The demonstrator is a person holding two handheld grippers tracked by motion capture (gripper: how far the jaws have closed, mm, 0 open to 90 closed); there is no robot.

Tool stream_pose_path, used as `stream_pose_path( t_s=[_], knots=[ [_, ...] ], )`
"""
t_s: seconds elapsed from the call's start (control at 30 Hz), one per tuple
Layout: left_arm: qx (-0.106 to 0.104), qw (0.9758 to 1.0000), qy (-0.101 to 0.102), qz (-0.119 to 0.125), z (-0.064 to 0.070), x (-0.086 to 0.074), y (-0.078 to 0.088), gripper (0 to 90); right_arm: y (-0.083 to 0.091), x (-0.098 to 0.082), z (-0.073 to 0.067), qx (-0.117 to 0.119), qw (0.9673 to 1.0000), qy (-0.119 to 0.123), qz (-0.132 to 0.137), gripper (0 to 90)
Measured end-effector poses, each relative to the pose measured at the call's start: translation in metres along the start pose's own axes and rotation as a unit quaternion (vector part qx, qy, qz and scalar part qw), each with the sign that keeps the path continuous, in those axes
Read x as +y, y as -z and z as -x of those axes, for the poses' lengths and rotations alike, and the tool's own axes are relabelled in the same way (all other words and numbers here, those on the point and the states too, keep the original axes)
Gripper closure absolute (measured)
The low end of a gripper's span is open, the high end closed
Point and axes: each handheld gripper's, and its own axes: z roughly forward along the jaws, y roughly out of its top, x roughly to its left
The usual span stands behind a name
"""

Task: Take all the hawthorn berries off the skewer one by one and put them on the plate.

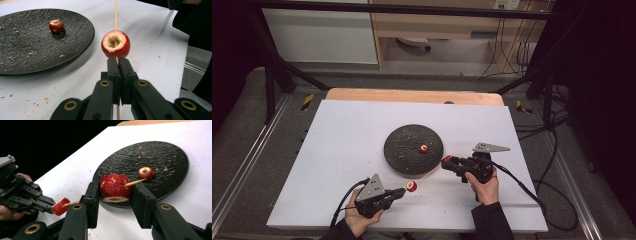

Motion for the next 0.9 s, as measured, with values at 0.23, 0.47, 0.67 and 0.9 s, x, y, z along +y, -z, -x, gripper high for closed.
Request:
stream_pose_path(
  t_s=[0.23, 0.47, 0.67, 0.9],
  knots=[
    [-0.002, 1.0, -0.001, -0.002, 0.0, -0.001, -0.001, 88.2, 0.01, 0.002, 0.006, -0.014, 0.9998, -0.003, 0.012, 61.3],
    [0.0, 1.0, 0.0, -0.004, 0.0, -0.001, -0.001, 88.2, 0.018, 0.005, 0.011, -0.023, 0.9995, -0.006, 0.02, 61.4],
    [0.002, 1.0, 0.001, -0.004, -0.001, -0.002, -0.001, 88.2, 0.024, 0.009, 0.016, -0.034, 0.9991, -0.002, 0.026, 61.4],
    [0.006, 1.0, 0.004, -0.004, -0.003, -0.003, 0.001, 88.2, 0.032, 0.012, 0.022, -0.046, 0.9983, -0.004, 0.036, 61.4]
  ],
)
